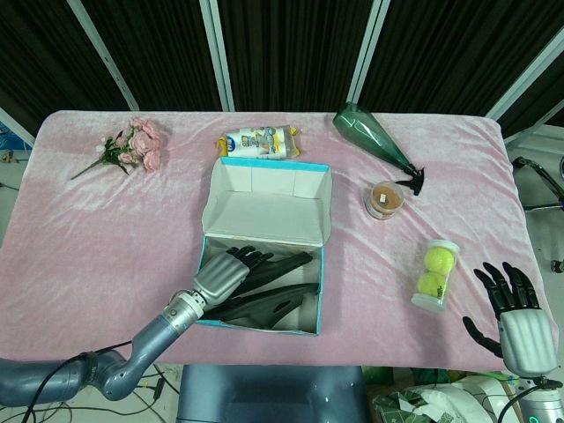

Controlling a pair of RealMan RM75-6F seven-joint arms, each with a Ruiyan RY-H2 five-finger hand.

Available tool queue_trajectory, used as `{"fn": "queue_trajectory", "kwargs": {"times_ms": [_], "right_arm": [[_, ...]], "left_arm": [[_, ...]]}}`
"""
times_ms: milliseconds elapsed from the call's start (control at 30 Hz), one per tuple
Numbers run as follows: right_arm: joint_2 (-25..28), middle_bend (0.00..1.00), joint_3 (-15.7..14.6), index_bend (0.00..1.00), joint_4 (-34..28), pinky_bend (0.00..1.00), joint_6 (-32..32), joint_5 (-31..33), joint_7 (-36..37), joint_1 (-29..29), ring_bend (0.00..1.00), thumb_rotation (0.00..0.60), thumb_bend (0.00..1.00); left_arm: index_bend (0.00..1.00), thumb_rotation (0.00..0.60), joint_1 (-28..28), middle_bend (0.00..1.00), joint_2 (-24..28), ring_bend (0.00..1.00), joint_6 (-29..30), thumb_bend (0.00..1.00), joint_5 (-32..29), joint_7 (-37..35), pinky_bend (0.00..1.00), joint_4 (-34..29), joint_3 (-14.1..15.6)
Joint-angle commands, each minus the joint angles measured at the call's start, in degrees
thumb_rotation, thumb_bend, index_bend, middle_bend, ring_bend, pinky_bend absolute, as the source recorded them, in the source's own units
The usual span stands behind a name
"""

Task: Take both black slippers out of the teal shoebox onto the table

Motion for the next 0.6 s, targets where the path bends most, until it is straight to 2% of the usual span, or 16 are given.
{"fn": "queue_trajectory", "kwargs": {"times_ms": [33, 133, 200, 600], "right_arm": [[0.08, 0.12, 0.00, 0.19, -0.13, 0.09, 0.07, 0.07, -0.13, -0.12, 0.02, 0.600, 0.16], [0.26, 0.12, 0.04, 0.19, -0.41, 0.09, 0.29, 0.22, -0.42, -0.37, 0.02, 0.600, 0.16], [0.36, 0.12, 0.11, 0.18, -0.62, 0.09, 0.42, 0.31, -0.59, -0.49, 0.02, 0.600, 0.16], [0.73, 0.12, 0.52, 0.19, -2.06, 0.09, -0.13, 0.46, -2.01, -0.25, 0.02, 0.600, 0.16]], "left_arm": [[0.14, 0.600, -0.94, 0.22, -2.34, 0.18, 0.79, 0.23, -0.58, 1.11, 0.40, 2.48, 0.01], [0.23, 0.600, -1.00, 0.32, -3.62, 0.28, 2.40, 0.32, 0.85, 0.37, 0.52, 4.79, -0.07], [0.27, 0.600, -0.96, 0.36, -4.01, 0.32, 3.50, 0.34, 2.26, -1.23, 0.55, 6.15, -0.25], [0.35, 0.600, -0.42, 0.46, -3.03, 0.40, 8.06, 0.37, 9.90, -16.18, 0.64, 8.57, -1.32]]}}
